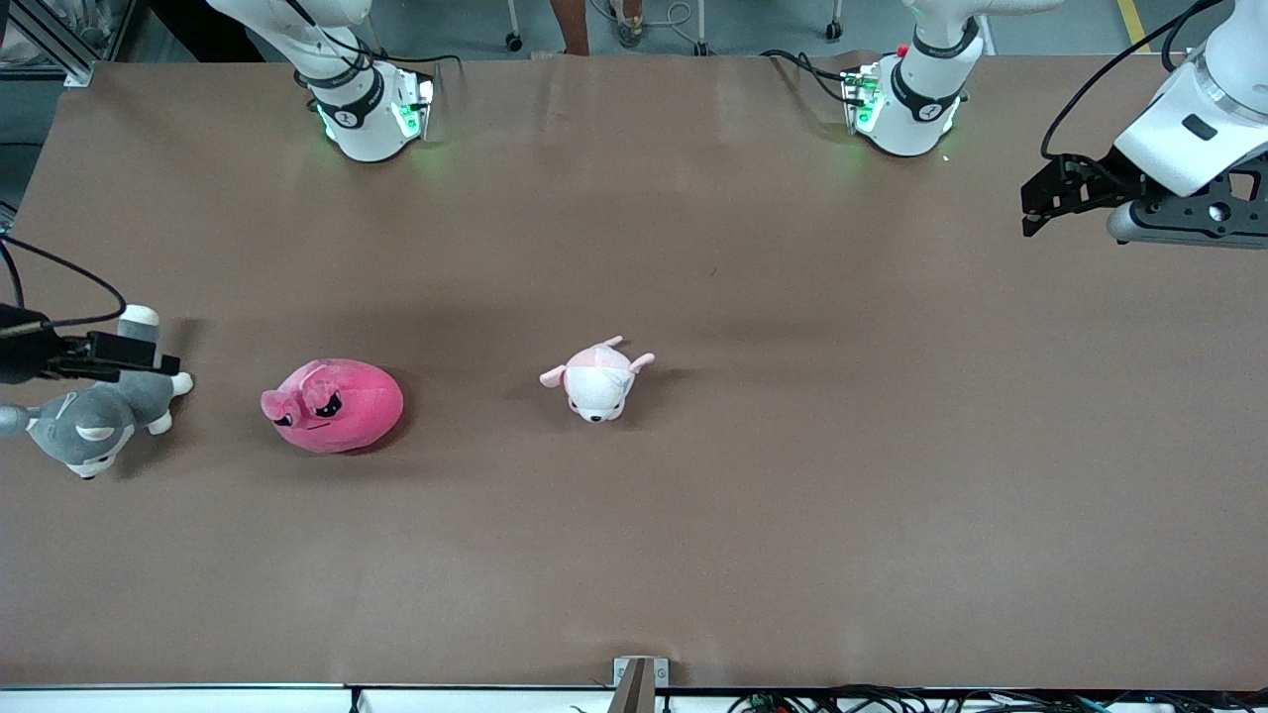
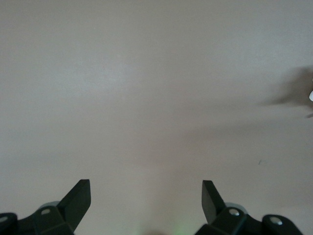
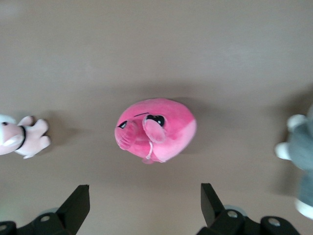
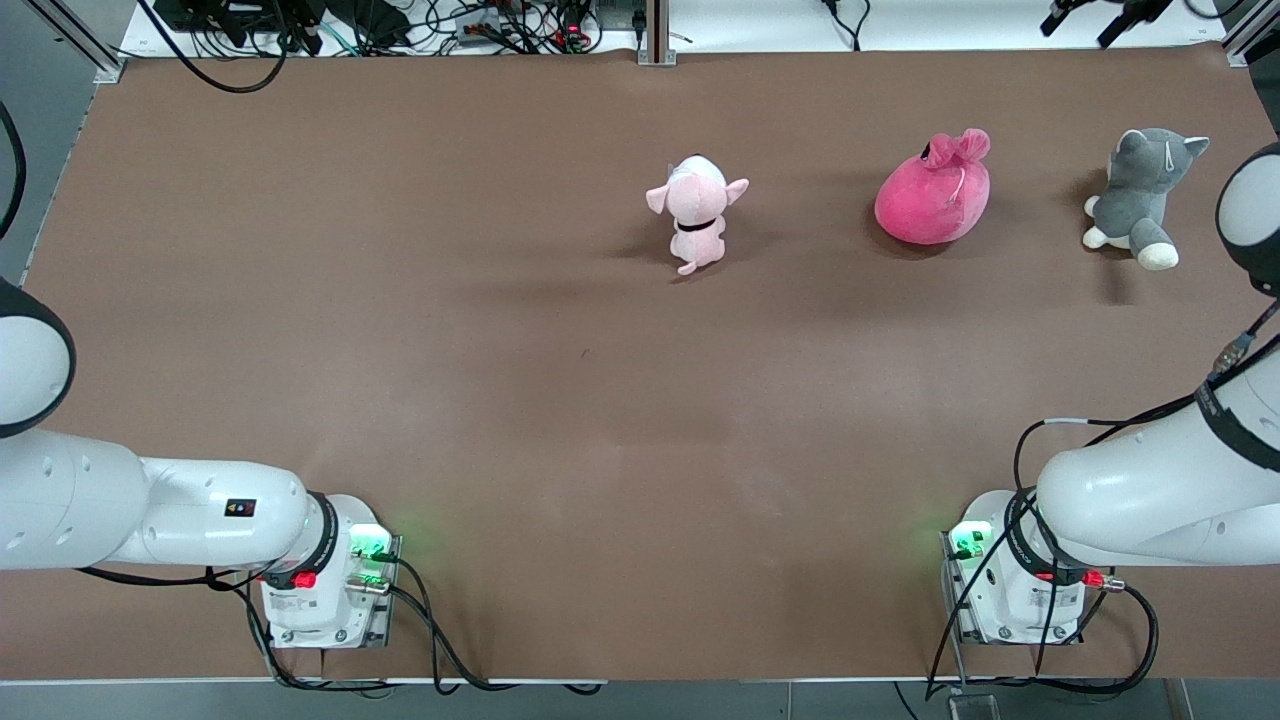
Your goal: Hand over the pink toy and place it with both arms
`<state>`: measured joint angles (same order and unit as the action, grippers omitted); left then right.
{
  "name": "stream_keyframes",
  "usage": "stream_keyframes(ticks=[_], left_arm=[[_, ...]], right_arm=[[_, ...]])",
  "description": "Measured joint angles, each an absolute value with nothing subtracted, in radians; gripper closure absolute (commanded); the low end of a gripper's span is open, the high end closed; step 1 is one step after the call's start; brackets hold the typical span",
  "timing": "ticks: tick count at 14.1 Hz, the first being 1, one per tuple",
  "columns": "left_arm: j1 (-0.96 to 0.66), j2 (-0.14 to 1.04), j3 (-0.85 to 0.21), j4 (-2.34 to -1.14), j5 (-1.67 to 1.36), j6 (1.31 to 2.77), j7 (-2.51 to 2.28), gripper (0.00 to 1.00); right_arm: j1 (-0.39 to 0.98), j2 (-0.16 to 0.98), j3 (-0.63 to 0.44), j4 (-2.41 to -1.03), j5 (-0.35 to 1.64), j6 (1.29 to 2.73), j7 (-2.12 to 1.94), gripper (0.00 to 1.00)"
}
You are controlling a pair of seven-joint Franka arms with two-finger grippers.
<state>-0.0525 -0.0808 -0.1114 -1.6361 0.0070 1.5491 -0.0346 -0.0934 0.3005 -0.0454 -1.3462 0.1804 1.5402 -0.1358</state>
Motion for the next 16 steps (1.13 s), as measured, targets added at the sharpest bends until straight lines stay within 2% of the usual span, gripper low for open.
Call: stream_keyframes(ticks=[3, 11, 16], left_arm=[[-0.052, -0.080, -0.112, -1.638, -0.005, 1.559, -0.035, 0.00], [-0.051, -0.080, -0.111, -1.640, -0.007, 1.571, -0.035, 0.00], [-0.046, -0.080, -0.109, -1.641, -0.007, 1.571, -0.061, 0.00]], right_arm=[[-0.044, 0.245, -0.044, -1.323, 0.056, 1.553, -0.102, 0.00], [-0.045, 0.211, -0.050, -1.284, 0.000, 1.575, -0.090, 0.00], [-0.043, 0.024, -0.044, -1.521, -0.004, 1.686, -0.089, 0.00]])
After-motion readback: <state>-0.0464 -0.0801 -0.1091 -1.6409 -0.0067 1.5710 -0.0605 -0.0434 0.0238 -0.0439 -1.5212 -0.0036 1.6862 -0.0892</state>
